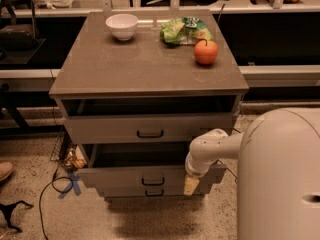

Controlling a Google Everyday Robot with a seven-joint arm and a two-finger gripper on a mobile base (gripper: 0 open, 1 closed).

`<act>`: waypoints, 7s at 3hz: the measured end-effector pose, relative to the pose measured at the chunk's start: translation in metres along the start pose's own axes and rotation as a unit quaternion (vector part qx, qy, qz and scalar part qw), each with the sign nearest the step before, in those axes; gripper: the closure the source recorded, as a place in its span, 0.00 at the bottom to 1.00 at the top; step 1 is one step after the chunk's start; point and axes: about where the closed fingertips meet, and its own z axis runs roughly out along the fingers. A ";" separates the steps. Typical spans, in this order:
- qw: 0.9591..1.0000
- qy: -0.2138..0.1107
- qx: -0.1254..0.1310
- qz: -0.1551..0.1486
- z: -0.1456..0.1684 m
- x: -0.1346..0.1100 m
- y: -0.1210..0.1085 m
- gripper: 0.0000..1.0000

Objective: Open middle drawer

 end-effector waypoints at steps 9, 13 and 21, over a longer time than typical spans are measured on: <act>0.999 0.020 0.001 0.048 -0.017 0.045 0.035 0.28; 0.998 0.020 0.051 0.040 -0.061 0.011 0.033 0.41; 0.979 -0.011 0.054 0.197 0.011 0.026 -0.001 1.00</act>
Offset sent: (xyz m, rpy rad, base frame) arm -0.0261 -0.0386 0.0044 -0.0274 0.0021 -0.0962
